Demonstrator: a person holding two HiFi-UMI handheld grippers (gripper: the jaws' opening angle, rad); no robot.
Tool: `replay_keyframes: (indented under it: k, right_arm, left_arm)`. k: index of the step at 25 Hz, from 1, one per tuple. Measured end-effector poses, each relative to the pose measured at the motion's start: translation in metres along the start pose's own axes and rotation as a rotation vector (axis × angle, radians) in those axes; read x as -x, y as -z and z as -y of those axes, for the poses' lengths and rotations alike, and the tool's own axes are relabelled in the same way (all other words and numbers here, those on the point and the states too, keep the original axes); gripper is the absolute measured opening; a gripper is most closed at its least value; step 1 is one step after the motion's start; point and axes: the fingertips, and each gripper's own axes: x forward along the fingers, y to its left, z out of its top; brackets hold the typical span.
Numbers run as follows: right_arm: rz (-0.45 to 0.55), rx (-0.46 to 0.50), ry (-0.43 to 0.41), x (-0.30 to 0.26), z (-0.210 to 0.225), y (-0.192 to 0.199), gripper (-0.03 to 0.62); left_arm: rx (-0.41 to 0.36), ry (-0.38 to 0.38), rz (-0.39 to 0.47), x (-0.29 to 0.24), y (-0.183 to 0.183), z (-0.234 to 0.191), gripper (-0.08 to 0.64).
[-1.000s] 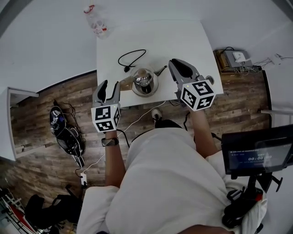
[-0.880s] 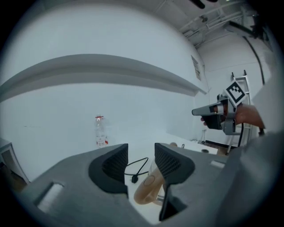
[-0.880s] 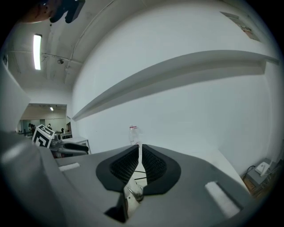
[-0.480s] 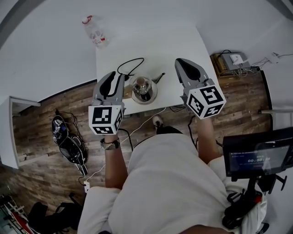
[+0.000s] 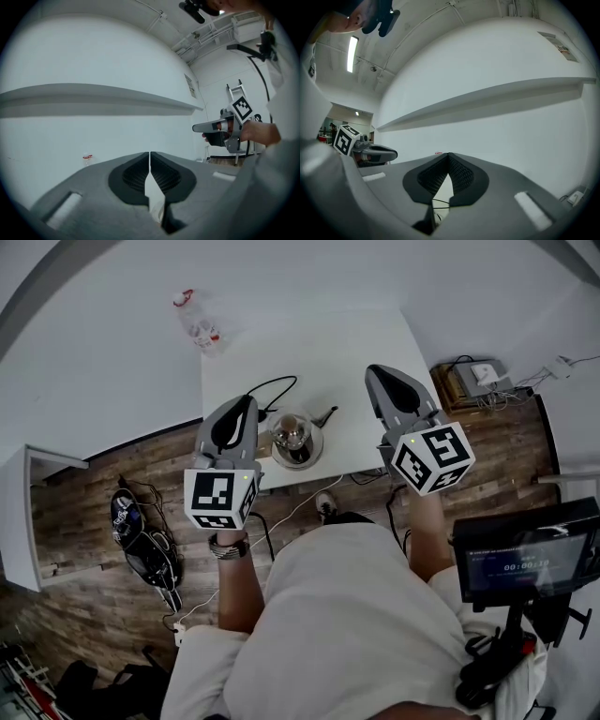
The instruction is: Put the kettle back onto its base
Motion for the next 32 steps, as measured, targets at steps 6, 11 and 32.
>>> replay_keyframes:
  k: [6,11,32]
  right_arm:
    - [0.01,0.025,0.012,-0.001,0.001,-0.01,0.002]
    - [-0.018,0.058,-0.011,-0.007,-0.01,-0.006,0.002]
    - [-0.058,0.036,-0.072,-0.017,-0.022,0.003,0.002]
  left_arm:
    - [-0.009,-0.012,0.011,0.001,-0.008,-0.003,0.006]
    - [-0.014,0.001,-0.002,0.001,-0.005,-0.003,0.006]
    - [0.015,-0.001,-0.033,-0.001,0.003,-0.001,0.006]
